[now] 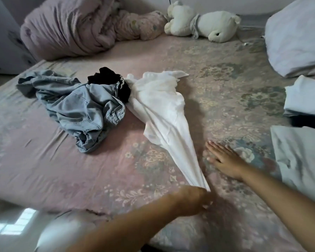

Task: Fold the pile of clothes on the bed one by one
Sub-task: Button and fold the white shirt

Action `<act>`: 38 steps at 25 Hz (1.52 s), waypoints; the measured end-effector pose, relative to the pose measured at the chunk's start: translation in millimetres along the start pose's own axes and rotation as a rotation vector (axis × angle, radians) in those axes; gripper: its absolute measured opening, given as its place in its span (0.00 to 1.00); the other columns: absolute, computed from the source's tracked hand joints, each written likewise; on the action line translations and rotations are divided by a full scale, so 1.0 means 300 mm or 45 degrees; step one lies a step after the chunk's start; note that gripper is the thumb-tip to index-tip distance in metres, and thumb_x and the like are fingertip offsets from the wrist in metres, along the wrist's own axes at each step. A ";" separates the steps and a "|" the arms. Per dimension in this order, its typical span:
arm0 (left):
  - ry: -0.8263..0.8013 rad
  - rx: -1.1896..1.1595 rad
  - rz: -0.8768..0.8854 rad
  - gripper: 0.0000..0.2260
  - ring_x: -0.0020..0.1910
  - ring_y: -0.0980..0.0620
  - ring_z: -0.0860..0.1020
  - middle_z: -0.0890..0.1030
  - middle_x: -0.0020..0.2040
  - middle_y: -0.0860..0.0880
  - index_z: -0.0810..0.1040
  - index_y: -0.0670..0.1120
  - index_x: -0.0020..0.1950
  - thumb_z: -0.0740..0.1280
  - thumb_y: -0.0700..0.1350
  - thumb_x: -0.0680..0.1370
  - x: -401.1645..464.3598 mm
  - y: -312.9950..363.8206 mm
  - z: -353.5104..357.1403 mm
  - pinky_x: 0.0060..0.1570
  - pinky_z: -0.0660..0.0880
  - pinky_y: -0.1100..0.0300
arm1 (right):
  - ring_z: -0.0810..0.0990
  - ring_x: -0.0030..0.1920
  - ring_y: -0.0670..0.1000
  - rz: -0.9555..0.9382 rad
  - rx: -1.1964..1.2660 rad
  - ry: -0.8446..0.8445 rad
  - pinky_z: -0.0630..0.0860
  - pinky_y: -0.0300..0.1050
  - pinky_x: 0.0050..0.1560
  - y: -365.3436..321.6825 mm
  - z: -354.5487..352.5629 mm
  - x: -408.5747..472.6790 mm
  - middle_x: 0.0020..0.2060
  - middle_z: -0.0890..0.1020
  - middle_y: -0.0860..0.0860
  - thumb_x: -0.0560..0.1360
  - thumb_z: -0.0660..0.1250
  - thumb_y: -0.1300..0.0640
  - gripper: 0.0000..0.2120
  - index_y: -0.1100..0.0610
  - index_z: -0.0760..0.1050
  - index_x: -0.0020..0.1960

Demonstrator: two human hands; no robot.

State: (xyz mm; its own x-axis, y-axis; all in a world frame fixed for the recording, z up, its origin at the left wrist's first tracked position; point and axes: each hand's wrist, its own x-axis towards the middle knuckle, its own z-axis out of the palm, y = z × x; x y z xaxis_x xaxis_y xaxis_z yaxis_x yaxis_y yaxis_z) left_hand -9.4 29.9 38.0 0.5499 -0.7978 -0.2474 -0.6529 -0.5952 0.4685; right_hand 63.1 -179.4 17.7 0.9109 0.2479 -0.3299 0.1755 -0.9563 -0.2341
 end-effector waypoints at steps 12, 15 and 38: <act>0.384 0.367 -0.514 0.33 0.65 0.39 0.70 0.69 0.68 0.42 0.64 0.44 0.73 0.67 0.58 0.74 -0.101 -0.310 -0.232 0.58 0.69 0.43 | 0.73 0.61 0.55 0.061 0.436 0.070 0.72 0.46 0.56 -0.315 -0.027 -0.079 0.63 0.71 0.53 0.72 0.68 0.41 0.30 0.55 0.68 0.68; 0.420 0.354 -0.582 0.37 0.72 0.41 0.60 0.60 0.75 0.42 0.55 0.46 0.77 0.69 0.55 0.74 -0.111 -0.372 -0.223 0.65 0.63 0.42 | 0.79 0.53 0.58 0.074 0.236 0.168 0.71 0.45 0.45 -0.291 -0.035 -0.068 0.51 0.79 0.57 0.78 0.61 0.57 0.08 0.59 0.75 0.54; 0.593 0.433 0.180 0.18 0.28 0.49 0.77 0.77 0.31 0.50 0.77 0.47 0.37 0.57 0.56 0.78 -0.083 -0.307 -0.118 0.23 0.73 0.60 | 0.80 0.49 0.53 0.149 0.635 0.638 0.73 0.46 0.53 0.071 -0.232 -0.079 0.45 0.83 0.52 0.74 0.68 0.64 0.05 0.60 0.82 0.49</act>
State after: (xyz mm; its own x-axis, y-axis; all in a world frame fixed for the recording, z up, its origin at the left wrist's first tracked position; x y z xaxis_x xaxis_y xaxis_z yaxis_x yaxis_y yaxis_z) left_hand 55.5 108.0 30.9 0.5662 -0.7910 0.2320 -0.8243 -0.5452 0.1526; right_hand 71.0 -216.3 84.2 0.9963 -0.0676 0.0528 -0.0168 -0.7575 -0.6527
